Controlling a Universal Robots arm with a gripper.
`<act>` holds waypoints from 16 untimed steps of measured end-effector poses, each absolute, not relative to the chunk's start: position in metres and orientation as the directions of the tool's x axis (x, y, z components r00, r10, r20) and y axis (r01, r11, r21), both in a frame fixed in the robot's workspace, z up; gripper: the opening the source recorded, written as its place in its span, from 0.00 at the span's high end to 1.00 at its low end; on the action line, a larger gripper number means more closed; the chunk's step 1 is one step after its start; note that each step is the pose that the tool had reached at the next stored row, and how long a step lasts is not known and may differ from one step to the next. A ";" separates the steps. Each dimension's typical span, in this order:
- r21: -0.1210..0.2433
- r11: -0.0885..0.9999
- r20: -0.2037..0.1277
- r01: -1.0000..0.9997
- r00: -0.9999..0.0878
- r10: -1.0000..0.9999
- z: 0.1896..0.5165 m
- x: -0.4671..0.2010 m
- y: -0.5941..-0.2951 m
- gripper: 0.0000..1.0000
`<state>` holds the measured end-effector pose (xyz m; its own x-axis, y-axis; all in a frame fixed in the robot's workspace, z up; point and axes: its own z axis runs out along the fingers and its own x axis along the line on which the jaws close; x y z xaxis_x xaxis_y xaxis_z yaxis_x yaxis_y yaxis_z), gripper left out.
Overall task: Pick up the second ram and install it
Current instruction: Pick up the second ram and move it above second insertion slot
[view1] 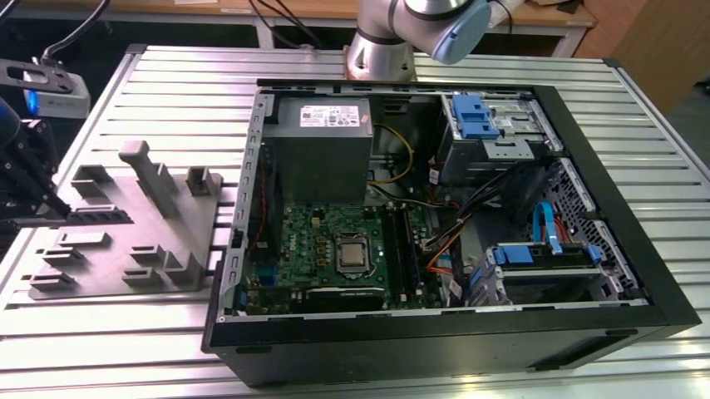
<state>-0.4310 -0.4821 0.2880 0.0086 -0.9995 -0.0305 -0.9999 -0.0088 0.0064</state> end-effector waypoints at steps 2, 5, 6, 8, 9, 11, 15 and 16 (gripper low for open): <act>0.006 -0.009 -0.031 -1.000 0.009 -0.999 0.291 -0.431 -0.482 0.89; 0.006 -0.009 -0.031 -1.000 0.009 -0.999 0.296 -0.431 -0.482 0.89; 0.005 -0.009 -0.031 -1.000 0.009 -0.999 0.297 -0.431 -0.482 0.89; 0.005 -0.009 -0.031 -1.000 0.009 -0.999 0.301 -0.431 -0.482 0.89; 0.005 -0.009 -0.030 -1.000 0.009 -0.999 0.303 -0.431 -0.482 0.89; 0.005 -0.009 -0.031 -1.000 0.009 -0.999 0.307 -0.431 -0.481 0.89; 0.004 -0.009 -0.031 -1.000 0.009 -0.999 0.313 -0.431 -0.481 0.89; 0.004 -0.009 -0.031 -1.000 0.009 -0.999 0.315 -0.431 -0.481 0.89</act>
<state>-0.4310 -0.4812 0.3150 0.0087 -0.9995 -0.0305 -1.0000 -0.0088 0.0040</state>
